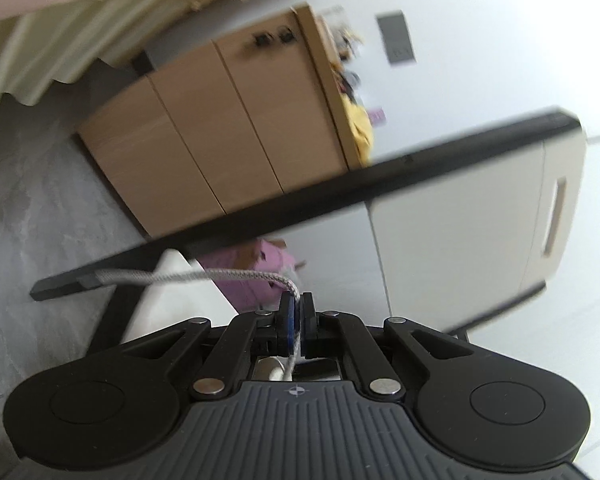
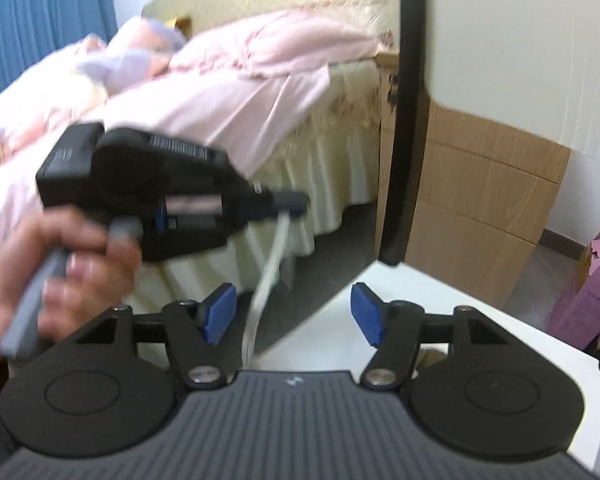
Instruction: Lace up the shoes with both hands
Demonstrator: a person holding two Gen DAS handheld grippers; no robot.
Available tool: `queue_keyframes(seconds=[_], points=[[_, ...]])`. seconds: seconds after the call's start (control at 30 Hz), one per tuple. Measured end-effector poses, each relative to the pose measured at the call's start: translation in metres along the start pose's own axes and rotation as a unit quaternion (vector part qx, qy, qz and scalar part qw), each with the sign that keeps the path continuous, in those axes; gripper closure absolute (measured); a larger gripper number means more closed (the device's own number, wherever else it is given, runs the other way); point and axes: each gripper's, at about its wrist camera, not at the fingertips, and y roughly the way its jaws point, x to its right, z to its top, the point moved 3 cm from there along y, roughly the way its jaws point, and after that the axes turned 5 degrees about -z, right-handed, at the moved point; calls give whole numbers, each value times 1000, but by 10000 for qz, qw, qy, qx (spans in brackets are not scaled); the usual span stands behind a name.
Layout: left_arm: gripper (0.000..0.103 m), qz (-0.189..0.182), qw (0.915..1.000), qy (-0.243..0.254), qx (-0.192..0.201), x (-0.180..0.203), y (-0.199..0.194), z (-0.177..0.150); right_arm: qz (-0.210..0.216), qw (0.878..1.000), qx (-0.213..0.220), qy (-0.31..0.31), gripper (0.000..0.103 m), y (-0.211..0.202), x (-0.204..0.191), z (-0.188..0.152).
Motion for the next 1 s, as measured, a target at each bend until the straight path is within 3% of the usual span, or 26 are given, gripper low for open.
queue_keyframes(seconds=[0.07, 0.13, 0.17, 0.2, 0.23, 0.57, 1.0], points=[[100, -94, 9997, 159, -155, 7, 5, -6, -24, 9998, 90, 170, 44, 3, 2, 4], [100, -181, 9990, 296, -297, 13, 9, -11, -71, 9996, 109, 255, 61, 7, 2, 6], [100, -212, 9988, 309, -326, 14, 10, -13, -92, 9995, 122, 290, 65, 9, 2, 7], [100, -235, 9987, 308, -335, 15, 10, -13, -108, 9993, 141, 323, 78, 11, 1, 7], [100, -229, 9988, 286, -324, 14, 9, -13, -92, 9992, 152, 353, 98, 12, 0, 8], [100, -195, 9982, -361, 439, -10, -26, 15, 138, 9997, -170, -76, 99, 17, -13, 2], [100, -52, 9939, -452, 1003, -14, -58, 41, 183, 9946, -806, -633, 99, 32, -23, -17]])
